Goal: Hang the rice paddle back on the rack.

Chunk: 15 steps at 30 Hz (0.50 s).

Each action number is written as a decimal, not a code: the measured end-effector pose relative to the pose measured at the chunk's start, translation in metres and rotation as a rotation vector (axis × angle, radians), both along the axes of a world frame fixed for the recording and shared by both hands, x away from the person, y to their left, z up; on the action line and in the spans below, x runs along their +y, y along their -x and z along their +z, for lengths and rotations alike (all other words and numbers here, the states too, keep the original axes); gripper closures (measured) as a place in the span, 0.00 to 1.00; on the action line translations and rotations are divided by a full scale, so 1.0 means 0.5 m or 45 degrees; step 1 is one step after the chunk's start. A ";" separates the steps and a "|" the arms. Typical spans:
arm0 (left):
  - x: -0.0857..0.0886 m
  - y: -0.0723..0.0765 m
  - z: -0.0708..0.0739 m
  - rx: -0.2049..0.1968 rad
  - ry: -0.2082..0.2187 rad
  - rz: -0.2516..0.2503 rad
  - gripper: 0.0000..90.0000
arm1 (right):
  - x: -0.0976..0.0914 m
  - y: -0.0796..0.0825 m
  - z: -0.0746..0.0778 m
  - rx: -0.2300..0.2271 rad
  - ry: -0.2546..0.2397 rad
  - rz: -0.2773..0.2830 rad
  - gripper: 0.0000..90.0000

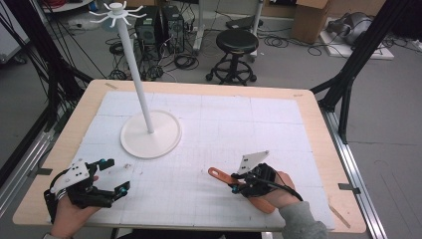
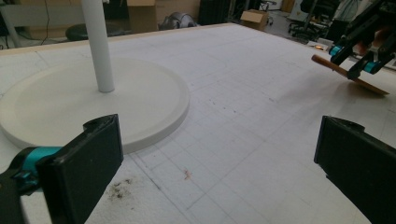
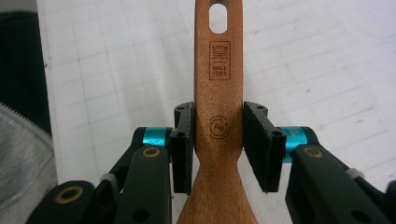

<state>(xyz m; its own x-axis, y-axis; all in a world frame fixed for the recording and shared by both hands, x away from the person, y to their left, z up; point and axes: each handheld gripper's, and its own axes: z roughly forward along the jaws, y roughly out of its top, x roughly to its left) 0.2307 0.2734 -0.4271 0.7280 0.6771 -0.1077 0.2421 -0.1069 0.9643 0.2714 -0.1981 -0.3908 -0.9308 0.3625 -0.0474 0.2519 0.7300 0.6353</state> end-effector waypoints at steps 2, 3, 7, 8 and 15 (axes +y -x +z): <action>-0.001 0.000 0.000 0.001 0.002 0.000 0.02 | -0.002 0.000 0.002 -0.012 -0.011 0.000 0.71; -0.001 -0.001 0.000 0.002 0.002 0.000 0.02 | -0.004 0.001 0.006 -0.026 -0.029 -0.003 0.71; -0.004 -0.004 0.000 0.001 0.001 -0.007 0.02 | -0.016 0.009 0.022 -0.080 -0.099 0.011 0.71; -0.004 -0.004 0.000 0.001 0.001 -0.007 0.02 | -0.016 0.009 0.022 -0.080 -0.099 0.011 0.71; -0.011 -0.011 -0.001 0.005 -0.002 -0.024 0.02 | -0.028 0.018 0.038 -0.140 -0.169 0.000 0.71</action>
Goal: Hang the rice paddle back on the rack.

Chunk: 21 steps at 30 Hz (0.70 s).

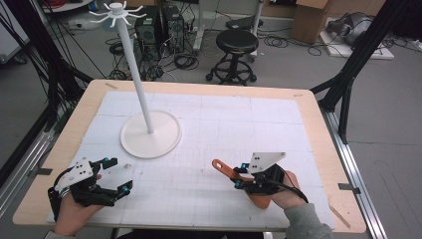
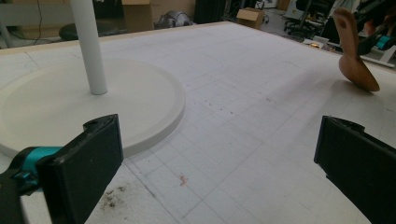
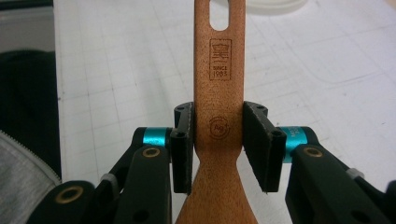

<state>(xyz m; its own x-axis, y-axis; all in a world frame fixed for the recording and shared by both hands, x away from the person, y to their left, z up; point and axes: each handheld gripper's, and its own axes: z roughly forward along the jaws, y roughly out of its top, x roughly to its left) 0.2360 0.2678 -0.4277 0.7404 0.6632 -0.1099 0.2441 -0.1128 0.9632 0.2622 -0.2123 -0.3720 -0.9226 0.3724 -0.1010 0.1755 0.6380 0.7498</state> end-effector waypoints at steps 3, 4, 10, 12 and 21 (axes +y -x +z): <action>-0.003 -0.001 0.000 0.002 0.004 -0.004 0.02 | -0.011 0.004 0.009 -0.031 -0.064 -0.022 0.71; -0.003 -0.002 0.000 0.002 0.004 -0.006 0.02 | -0.011 0.004 0.009 -0.031 -0.064 -0.022 0.71; -0.005 -0.005 0.000 -0.001 0.000 -0.009 0.02 | -0.024 0.011 0.024 -0.059 -0.139 -0.031 0.72; -0.005 -0.005 0.000 0.000 0.001 -0.009 0.02 | -0.028 0.012 0.027 -0.059 -0.157 -0.027 0.71; -0.005 -0.005 0.001 -0.001 0.006 -0.010 0.02 | -0.048 0.012 0.040 -0.071 -0.244 -0.025 0.72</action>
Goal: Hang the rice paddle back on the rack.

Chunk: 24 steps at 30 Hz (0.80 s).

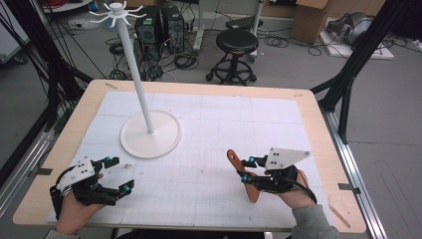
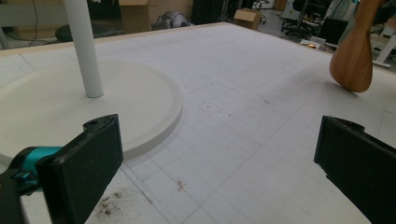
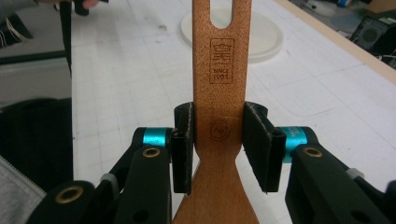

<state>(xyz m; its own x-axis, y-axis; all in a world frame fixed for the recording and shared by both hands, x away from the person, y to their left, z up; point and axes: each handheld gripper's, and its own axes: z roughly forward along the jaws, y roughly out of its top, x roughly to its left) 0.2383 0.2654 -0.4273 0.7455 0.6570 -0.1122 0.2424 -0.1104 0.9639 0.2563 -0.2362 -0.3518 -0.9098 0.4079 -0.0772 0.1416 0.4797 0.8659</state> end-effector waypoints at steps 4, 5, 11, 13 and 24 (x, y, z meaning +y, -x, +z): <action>0.000 0.000 0.000 -0.001 0.001 -0.001 0.02 | -0.012 0.000 0.007 0.008 -0.059 -0.005 0.72; 0.001 0.001 0.001 -0.003 0.000 -0.001 0.02 | -0.017 0.000 0.009 0.009 -0.085 0.001 0.72; 0.001 0.002 0.003 -0.012 0.021 0.001 0.02 | -0.028 0.001 0.015 0.025 -0.136 0.028 0.72; 0.002 0.002 0.003 -0.012 0.019 0.000 0.02 | -0.031 0.000 0.017 0.037 -0.152 0.035 0.72; 0.002 0.001 0.003 -0.010 0.023 0.000 0.02 | -0.048 0.000 0.024 0.040 -0.250 0.048 0.71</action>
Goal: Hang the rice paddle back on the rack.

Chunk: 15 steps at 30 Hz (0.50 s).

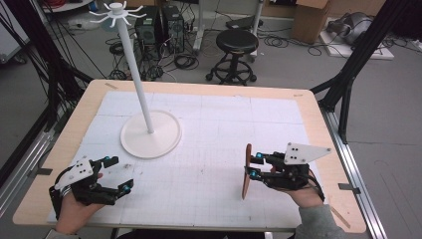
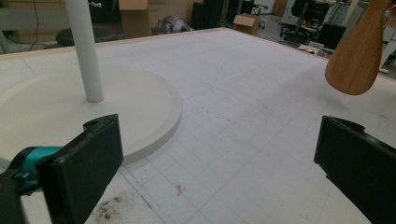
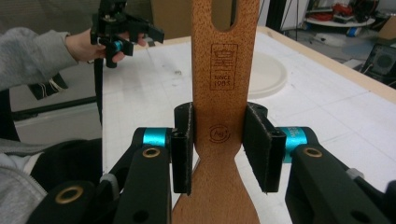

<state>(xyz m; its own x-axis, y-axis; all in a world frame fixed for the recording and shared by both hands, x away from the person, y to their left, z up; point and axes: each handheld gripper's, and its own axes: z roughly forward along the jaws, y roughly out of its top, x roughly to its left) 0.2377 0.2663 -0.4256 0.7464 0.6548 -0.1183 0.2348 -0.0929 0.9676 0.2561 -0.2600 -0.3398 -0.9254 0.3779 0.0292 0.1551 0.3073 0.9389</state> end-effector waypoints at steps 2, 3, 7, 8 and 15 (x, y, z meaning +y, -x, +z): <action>0.000 -0.001 0.000 0.003 0.007 0.001 0.02 | -0.002 -0.002 0.000 -0.003 -0.012 0.001 0.71; 0.000 -0.001 0.001 0.007 0.023 -0.001 0.02 | -0.003 -0.002 0.000 -0.001 -0.016 0.000 0.71; 0.004 0.000 0.015 -0.024 0.180 -0.007 0.02 | -0.005 -0.004 -0.002 -0.002 -0.032 -0.002 0.71; 0.005 0.002 0.018 -0.030 0.202 -0.001 0.02 | -0.005 -0.004 -0.002 -0.002 -0.032 -0.002 0.71; 0.014 0.009 0.012 -0.019 0.171 0.013 0.02 | -0.003 -0.003 0.004 -0.022 -0.063 -0.005 0.72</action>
<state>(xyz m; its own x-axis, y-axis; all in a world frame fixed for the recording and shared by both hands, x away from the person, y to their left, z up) 0.2331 0.2733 -0.4195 0.7424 0.6413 -0.1940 0.2203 0.0398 0.9746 0.2577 -0.2613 -0.3379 -0.9245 0.3798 0.0316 0.1395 0.2601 0.9554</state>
